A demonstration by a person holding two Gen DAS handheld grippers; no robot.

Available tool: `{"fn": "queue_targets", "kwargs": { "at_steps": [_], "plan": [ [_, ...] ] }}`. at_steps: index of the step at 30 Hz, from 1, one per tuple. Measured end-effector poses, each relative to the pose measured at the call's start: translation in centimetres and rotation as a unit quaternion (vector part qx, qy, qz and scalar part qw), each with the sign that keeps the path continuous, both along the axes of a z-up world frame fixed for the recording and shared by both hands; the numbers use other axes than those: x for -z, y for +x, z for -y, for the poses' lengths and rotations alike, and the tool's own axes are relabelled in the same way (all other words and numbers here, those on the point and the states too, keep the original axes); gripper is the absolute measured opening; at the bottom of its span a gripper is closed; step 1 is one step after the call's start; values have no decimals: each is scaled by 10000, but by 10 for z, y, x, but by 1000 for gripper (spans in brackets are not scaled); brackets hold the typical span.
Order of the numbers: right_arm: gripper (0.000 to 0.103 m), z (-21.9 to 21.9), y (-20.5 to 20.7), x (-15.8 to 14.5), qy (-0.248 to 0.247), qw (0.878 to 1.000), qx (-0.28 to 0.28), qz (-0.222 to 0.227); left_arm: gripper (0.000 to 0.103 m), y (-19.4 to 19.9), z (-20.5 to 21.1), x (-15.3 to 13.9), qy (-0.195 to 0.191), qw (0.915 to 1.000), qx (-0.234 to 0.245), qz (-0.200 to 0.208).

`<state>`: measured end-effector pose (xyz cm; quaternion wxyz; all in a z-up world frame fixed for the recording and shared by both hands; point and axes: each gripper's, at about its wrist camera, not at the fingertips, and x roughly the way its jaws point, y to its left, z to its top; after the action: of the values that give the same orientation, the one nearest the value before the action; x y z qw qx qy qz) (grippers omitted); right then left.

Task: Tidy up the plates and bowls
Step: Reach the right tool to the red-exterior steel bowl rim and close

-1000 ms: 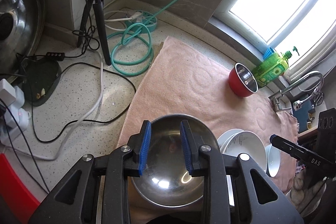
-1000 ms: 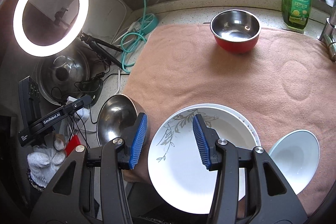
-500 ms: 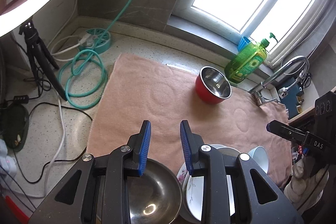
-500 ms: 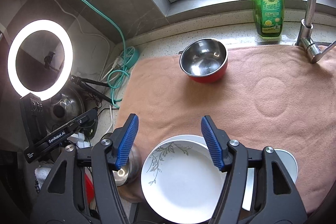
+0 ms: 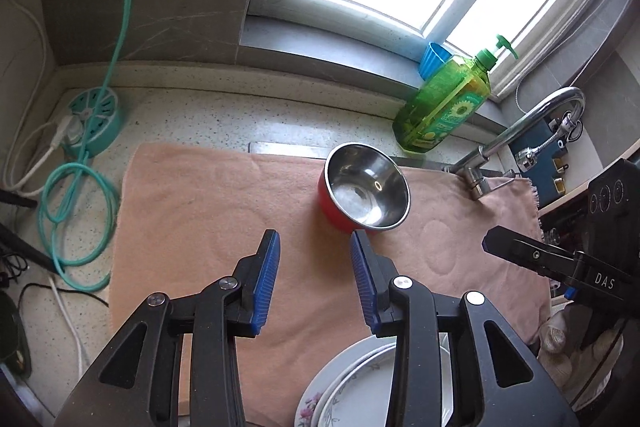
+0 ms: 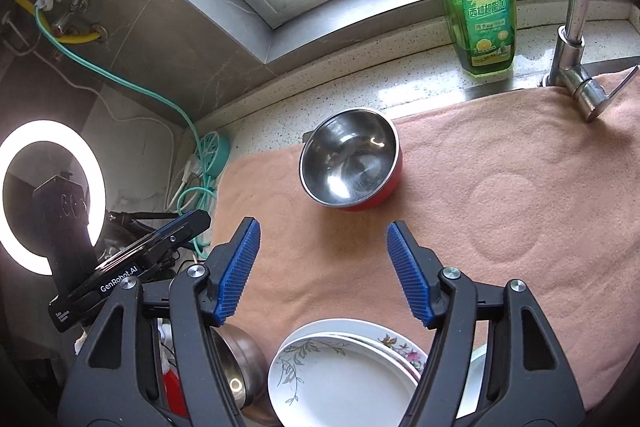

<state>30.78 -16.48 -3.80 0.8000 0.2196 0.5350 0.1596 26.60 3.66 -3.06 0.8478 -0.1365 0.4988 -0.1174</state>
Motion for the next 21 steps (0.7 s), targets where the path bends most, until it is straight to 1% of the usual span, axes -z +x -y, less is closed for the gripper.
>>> {"fn": "queue_targets", "kwargs": {
  "at_steps": [2,4,5,6,11,13,14,17,21],
  "plan": [
    [69,3,11,8,54,9999,71,-138,35,14,4,7,-16,9999,70,-73],
    [68,5,21,15,5,9997,152,-209,35,27,6,15,-18,9998,90,-166],
    [65,5,25,19,-35,9996,171,-227,35,33,7,19,-48,9997,118,-217],
    [59,4,28,22,-62,9995,177,-268,35,39,8,24,-55,9995,142,-274],
    [54,7,46,43,11,9982,293,-518,35,64,14,43,-278,9979,197,-553],
    [50,7,51,51,37,9977,320,-597,35,73,17,49,-297,9973,224,-628],
    [45,6,54,54,-7,9976,321,-605,35,77,18,52,-294,9971,220,-662],
    [37,8,62,66,-114,9966,402,-706,34,88,21,59,-282,9969,217,-702],
    [32,9,69,77,-59,9953,492,-833,33,97,25,66,-301,9960,292,-787]
  ]
}}
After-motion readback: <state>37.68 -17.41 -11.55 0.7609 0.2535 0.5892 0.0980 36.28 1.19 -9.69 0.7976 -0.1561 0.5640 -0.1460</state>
